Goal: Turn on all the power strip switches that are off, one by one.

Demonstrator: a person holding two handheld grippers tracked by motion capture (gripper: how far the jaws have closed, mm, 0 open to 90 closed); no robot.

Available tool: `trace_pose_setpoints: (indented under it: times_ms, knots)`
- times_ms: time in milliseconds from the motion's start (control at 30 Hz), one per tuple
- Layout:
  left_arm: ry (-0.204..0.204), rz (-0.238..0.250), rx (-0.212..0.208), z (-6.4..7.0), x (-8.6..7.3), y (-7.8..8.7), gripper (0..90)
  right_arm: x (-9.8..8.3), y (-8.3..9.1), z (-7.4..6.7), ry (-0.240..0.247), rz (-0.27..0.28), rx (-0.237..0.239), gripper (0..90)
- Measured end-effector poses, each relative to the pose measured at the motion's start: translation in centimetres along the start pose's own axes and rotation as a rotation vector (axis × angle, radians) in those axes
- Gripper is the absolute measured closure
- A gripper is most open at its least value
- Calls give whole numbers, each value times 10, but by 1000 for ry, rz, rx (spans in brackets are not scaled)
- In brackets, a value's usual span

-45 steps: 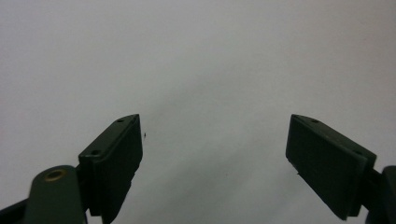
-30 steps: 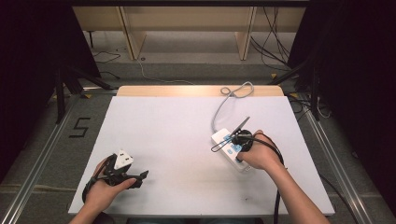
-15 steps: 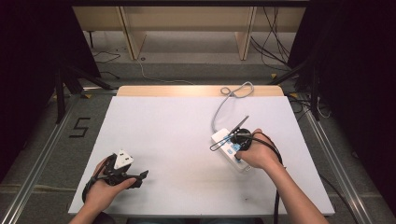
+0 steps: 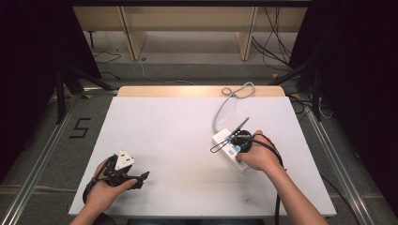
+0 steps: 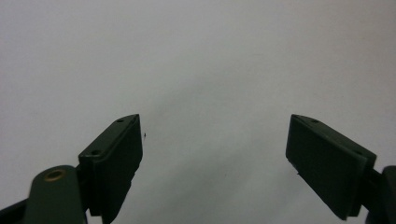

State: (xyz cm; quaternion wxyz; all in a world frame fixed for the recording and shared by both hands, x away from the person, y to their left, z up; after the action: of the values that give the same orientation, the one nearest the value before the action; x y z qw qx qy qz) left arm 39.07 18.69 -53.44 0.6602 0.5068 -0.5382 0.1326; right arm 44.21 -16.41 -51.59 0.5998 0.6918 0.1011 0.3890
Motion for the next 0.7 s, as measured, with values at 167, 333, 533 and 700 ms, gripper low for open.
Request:
trace_pose_setpoints:
  times_ms: [167, 333, 533, 700]
  knots:
    - [2, -1, 0, -1, 0, 0, 186, 0, 0, 1, -14, 8, 17, 900]
    - [1, -2, -1, -1, -1, 0, 186, 2, 2, 1, -9, 42, 23, 900]
    - [3, -2, 0, -2, -1, 0, 186, 5, 5, 4, -11, 99, 14, 900]
    - [2, -4, -1, -1, -1, 0, 186, 4, 8, 5, -11, 130, 12, 900]
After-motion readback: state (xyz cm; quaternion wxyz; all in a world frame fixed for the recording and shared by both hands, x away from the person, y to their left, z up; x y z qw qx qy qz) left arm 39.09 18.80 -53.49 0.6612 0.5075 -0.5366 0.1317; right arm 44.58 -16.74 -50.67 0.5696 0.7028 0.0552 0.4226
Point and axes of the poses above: each handheld gripper's, and its own axes: y roughly backward along the jaws, x roughly out of its top, z roughly to its right, the point moved 9 cm from there along -y, roughly forward along the jaws, and after that the axes turned 11 degrees about z, right-handed, at the moved point
